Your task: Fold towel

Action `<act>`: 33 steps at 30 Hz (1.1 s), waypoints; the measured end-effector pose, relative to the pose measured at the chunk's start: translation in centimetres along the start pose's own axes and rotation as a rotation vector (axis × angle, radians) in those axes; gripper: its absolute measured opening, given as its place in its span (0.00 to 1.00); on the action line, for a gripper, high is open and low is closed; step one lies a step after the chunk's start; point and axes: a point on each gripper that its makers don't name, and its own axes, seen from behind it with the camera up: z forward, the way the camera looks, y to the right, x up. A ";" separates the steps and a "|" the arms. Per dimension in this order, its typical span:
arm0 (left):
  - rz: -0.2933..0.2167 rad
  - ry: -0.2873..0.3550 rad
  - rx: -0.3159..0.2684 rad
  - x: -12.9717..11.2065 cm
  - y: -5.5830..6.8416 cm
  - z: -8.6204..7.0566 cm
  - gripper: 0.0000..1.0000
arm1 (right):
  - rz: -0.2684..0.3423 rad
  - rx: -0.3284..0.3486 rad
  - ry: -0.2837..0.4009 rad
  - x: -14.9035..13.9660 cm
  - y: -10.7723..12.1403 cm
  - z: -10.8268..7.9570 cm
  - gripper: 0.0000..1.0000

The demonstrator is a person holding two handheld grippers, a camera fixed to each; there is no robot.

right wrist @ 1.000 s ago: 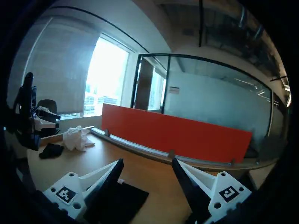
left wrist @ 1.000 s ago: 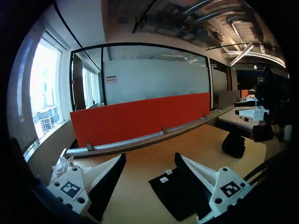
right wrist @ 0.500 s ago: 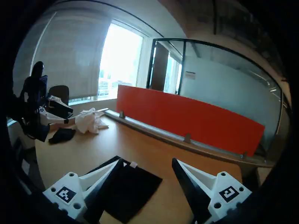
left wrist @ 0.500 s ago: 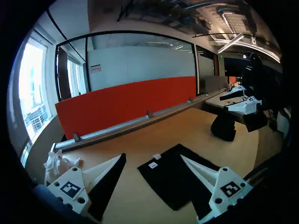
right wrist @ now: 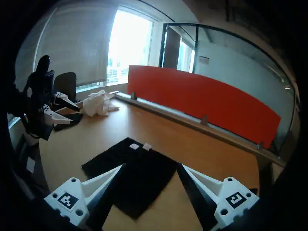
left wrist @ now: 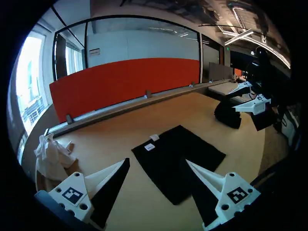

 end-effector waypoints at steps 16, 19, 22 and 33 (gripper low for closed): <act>-0.012 -0.164 -0.058 -9.8 2.5 4.1 0.97 | 0.026 0.067 -0.156 -10.0 -2.7 4.0 1.00; -0.011 -0.190 -0.073 -11.3 3.1 4.6 0.97 | 0.021 0.080 -0.191 -11.9 -3.2 4.5 1.00; -0.007 -0.218 -0.089 -12.8 3.7 5.1 0.97 | 0.012 0.092 -0.221 -13.6 -3.6 4.9 1.00; 0.004 -0.291 -0.131 -16.5 5.3 6.5 0.97 | 0.013 0.123 -0.320 -19.2 -4.6 5.3 1.00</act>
